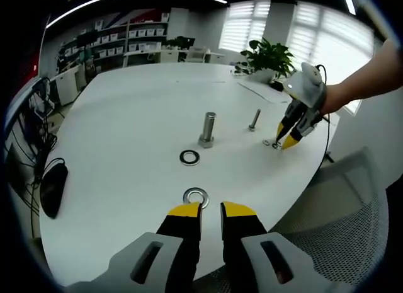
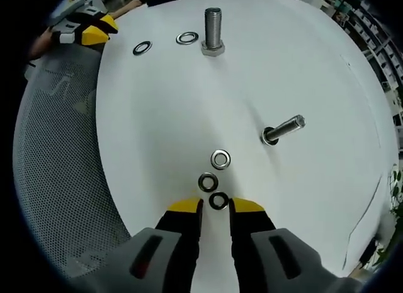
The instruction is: Place the washer onto the threaded stud by aligning its center hole with the stud, sliding it down to the base, and recovering from edge contact or off-axis alignment until the washer reaches the visible bottom stop.
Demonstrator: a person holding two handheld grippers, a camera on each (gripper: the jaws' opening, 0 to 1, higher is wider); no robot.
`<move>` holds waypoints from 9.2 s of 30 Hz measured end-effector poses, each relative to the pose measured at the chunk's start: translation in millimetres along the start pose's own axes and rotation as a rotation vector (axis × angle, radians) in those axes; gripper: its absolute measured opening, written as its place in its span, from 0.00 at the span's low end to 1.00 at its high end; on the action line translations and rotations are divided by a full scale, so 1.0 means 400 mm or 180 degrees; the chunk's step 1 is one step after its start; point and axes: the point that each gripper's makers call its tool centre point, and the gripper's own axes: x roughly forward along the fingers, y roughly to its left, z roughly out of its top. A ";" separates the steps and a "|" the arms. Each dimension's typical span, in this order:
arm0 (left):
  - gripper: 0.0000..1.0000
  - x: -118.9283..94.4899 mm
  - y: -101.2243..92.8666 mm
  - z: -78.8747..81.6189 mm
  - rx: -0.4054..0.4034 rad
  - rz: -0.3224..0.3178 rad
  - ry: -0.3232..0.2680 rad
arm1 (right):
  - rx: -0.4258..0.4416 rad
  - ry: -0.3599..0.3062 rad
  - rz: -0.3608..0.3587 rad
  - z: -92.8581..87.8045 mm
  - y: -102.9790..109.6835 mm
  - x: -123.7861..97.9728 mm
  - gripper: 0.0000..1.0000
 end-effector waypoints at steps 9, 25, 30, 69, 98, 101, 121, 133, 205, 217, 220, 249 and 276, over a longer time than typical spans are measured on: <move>0.09 0.000 0.002 -0.001 -0.0002 0.0009 0.0007 | 0.0079 0.0058 -0.0039 0.000 -0.005 0.002 0.16; 0.10 0.000 0.007 -0.003 -0.0028 0.0038 0.0009 | 0.0197 0.0150 -0.0094 -0.001 -0.006 0.003 0.15; 0.10 0.004 -0.002 -0.010 -0.0018 -0.0003 0.0065 | 0.0233 0.0191 -0.0094 0.000 -0.009 0.004 0.15; 0.10 0.010 -0.005 -0.025 -0.0057 -0.0032 0.0191 | 0.0352 0.0135 -0.0023 -0.001 -0.015 0.002 0.13; 0.10 0.009 -0.005 -0.026 -0.0049 -0.0055 0.0182 | 0.0495 -0.0116 -0.0023 0.074 -0.065 -0.063 0.13; 0.10 0.009 -0.004 -0.028 -0.0047 -0.0049 0.0192 | 0.0500 -0.0160 -0.0029 0.086 -0.073 -0.077 0.13; 0.10 0.009 0.000 -0.023 -0.0038 -0.0029 0.0156 | 0.0357 -0.0293 -0.0110 0.142 -0.123 -0.154 0.13; 0.10 0.008 0.002 -0.023 -0.0027 -0.0024 0.0157 | 0.0167 -0.0363 -0.0198 0.194 -0.138 -0.166 0.13; 0.08 0.009 -0.001 -0.026 0.0046 -0.0031 0.0151 | 0.0094 0.0090 -0.0113 0.148 -0.179 -0.008 0.14; 0.08 0.011 -0.006 -0.029 0.0013 -0.0052 0.0181 | 0.0052 0.0073 -0.0131 0.133 -0.178 0.010 0.16; 0.08 0.011 -0.004 -0.028 0.0013 -0.0042 0.0180 | 0.0077 0.0080 -0.0121 0.130 -0.178 0.011 0.16; 0.10 0.014 0.016 -0.041 -0.0085 0.0123 0.0277 | 0.0182 -0.0186 -0.0059 0.027 -0.184 -0.035 0.22; 0.11 0.011 0.033 -0.032 -0.0028 0.0252 0.0221 | 0.0194 -0.0367 0.0018 -0.032 -0.154 -0.044 0.23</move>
